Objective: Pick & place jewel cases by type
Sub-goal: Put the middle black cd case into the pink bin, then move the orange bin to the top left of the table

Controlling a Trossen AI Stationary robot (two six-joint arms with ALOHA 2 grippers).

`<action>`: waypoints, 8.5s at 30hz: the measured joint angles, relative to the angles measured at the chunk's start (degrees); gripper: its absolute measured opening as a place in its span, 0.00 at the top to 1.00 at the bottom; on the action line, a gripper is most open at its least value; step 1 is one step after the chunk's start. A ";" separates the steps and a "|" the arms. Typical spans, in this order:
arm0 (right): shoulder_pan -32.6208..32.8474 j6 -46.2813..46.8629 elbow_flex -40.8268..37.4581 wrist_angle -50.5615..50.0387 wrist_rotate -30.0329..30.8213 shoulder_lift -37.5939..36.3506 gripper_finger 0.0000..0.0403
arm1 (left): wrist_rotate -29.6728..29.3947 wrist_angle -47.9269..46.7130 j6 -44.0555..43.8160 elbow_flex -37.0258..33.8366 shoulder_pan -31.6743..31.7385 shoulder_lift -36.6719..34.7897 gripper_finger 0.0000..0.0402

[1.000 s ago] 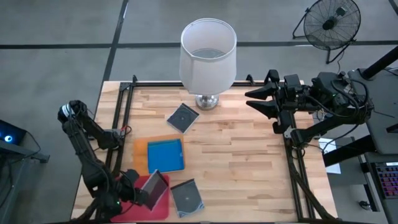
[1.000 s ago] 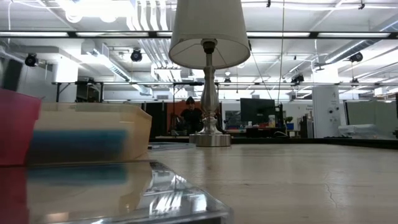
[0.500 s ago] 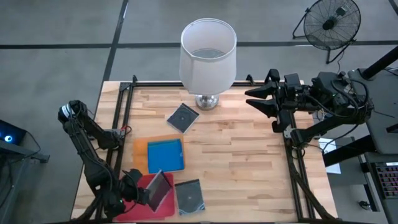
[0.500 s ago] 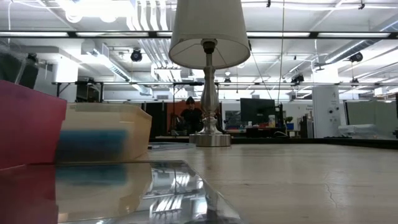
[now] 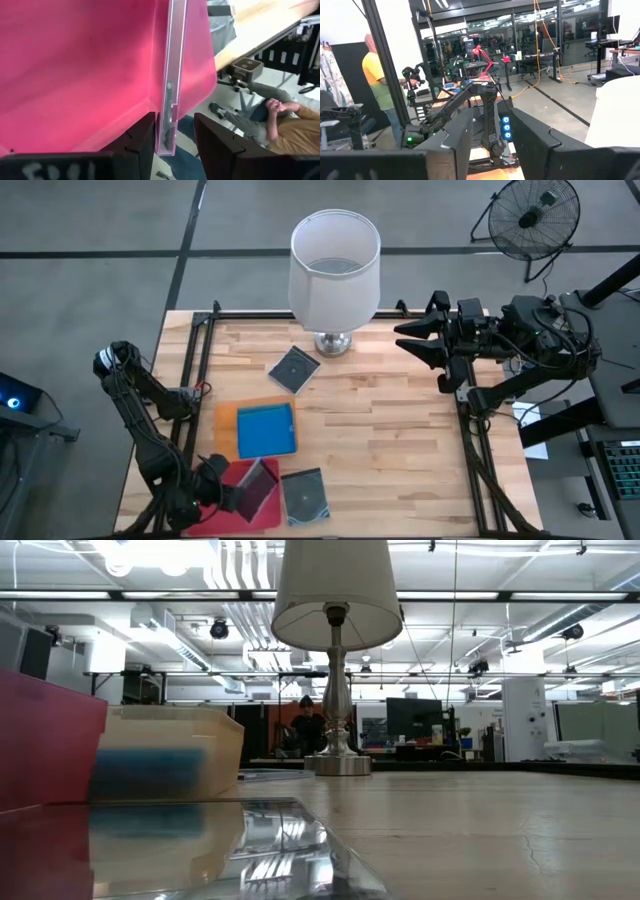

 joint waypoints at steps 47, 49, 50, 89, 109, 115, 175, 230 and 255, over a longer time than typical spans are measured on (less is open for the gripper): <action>0.00 0.26 0.00 -0.24 -0.13 0.00 0.76 | 12.68 2.35 42.19 0.31 7.66 1.75 1.00; 0.00 1.25 0.00 -0.45 -0.09 0.00 0.77 | 14.71 2.31 46.63 0.31 8.51 3.01 1.00; 0.00 1.35 0.00 -0.53 -0.02 0.00 0.78 | 16.06 2.29 48.79 0.31 8.83 3.66 1.00; 0.00 5.80 0.00 -4.83 4.52 0.02 0.85 | 22.02 1.38 68.14 9.84 11.50 29.00 1.00; 0.00 6.01 0.00 -6.43 4.48 0.02 0.85 | 18.49 -5.16 69.82 16.85 14.05 29.29 1.00; 0.00 5.80 0.00 -6.43 4.42 0.01 0.85 | 17.50 -19.39 71.50 24.09 14.13 29.14 1.00; 13.85 23.55 -0.96 -41.72 1.60 -2.92 0.86 | 23.36 -23.11 85.72 46.77 32.63 43.63 1.00; 17.79 24.85 -1.63 -44.97 9.34 -12.09 0.86 | 25.63 -13.94 90.92 45.77 39.91 50.69 1.00; 17.79 24.38 -2.13 -44.85 10.48 -11.98 0.86 | 21.32 -28.27 90.80 54.51 41.41 47.54 1.00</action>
